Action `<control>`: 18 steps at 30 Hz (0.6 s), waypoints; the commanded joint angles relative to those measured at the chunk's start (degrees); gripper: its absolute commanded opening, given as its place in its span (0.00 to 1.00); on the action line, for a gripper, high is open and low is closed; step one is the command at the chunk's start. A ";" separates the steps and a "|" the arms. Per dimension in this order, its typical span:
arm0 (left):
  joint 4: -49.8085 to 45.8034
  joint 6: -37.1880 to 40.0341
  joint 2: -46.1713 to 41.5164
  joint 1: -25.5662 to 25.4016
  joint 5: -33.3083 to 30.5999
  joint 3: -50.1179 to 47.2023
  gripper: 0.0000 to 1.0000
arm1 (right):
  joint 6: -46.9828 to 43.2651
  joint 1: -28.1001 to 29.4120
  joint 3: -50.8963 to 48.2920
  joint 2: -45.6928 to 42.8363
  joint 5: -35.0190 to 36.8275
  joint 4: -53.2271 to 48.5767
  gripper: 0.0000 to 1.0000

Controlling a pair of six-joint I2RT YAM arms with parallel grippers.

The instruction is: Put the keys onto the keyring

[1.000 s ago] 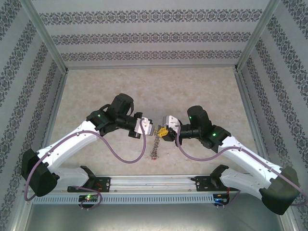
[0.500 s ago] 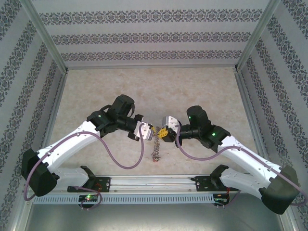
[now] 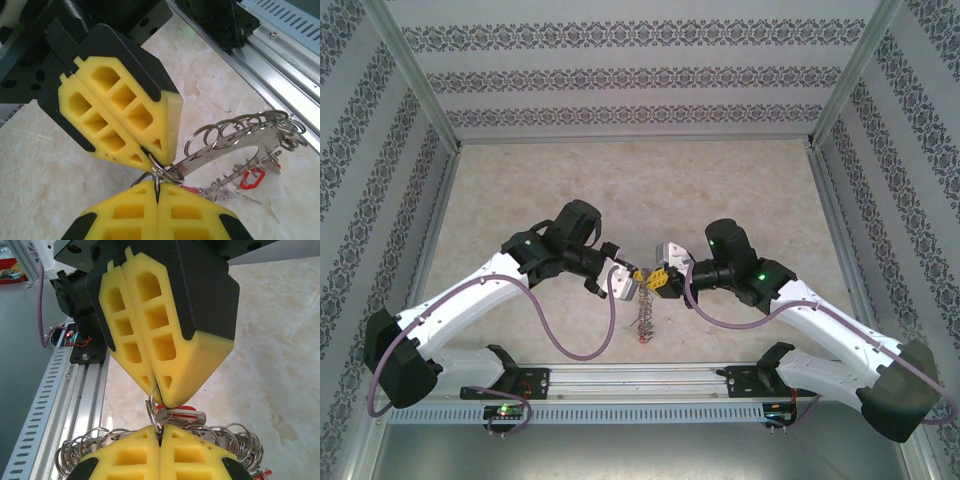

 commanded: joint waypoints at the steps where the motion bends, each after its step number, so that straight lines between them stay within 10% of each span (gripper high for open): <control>1: -2.01 3.62 -1.77 -2.02 1.43 0.28 0.00 | 1.00 -0.80 2.35 -0.54 -2.50 3.08 0.00; 18: 1.91 4.20 -4.31 -3.70 -2.89 -1.86 0.00 | 1.99 -1.77 2.15 -0.81 -5.09 3.31 0.00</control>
